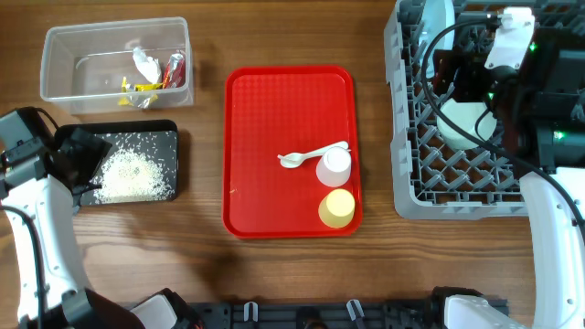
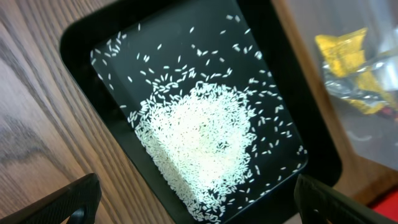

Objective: Sort waste into correct bins and load items into the dishwasher rack
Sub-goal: 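Move the right gripper to the pink cup on the red tray and grip it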

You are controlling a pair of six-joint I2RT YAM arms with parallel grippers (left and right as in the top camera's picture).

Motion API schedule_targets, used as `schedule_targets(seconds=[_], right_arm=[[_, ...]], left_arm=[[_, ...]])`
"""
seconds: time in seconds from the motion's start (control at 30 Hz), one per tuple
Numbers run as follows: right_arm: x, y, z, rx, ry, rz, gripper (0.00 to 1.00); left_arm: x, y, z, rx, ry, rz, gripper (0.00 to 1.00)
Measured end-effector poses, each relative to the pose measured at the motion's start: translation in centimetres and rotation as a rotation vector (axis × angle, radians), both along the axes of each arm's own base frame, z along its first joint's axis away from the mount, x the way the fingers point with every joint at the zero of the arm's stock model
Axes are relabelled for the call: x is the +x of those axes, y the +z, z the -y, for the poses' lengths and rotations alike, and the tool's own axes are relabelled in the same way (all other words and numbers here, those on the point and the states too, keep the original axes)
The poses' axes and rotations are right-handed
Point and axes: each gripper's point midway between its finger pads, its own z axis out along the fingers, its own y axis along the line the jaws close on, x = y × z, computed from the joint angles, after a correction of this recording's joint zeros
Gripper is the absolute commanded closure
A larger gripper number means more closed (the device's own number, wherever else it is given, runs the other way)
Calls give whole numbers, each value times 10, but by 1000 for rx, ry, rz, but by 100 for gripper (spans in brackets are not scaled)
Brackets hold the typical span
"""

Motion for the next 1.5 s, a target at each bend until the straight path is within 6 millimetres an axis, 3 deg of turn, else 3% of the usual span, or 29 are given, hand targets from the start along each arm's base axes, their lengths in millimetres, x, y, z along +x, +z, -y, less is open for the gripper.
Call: schedule_targets(seconds=[0.23,0.43,0.53,0.7,0.8,1.07,1.23,1.37,1.5], right_arm=[[-7,-11,7,1,-54,-56,0],[-8,0,-34,153,141,-26,1],[-15,5,-56,241,244,-30,12],[-34,-11,-71,287,285,-137,15],[-44,-19,-96,272,340,-184,14],[-75,-41,-187,78,484,-244,11],[-74,-90,-213,-36,492,-361,11],[-76,-145,-208,-101,441,-542,15],[-81,-171,-201,-130,399,-645,17]], left_arm=[[1,-14,1,-32,-4,-36,0],[5,-14,9,-72,-22,-12,0],[6,-14,11,-84,-28,-6,0],[7,-14,13,-91,-32,-1,0],[9,-13,12,-89,-32,4,0],[13,-11,10,-81,-36,23,0],[13,-11,10,-78,-39,24,0],[14,-11,10,-71,-53,25,0],[14,-11,10,-65,-70,21,0]])
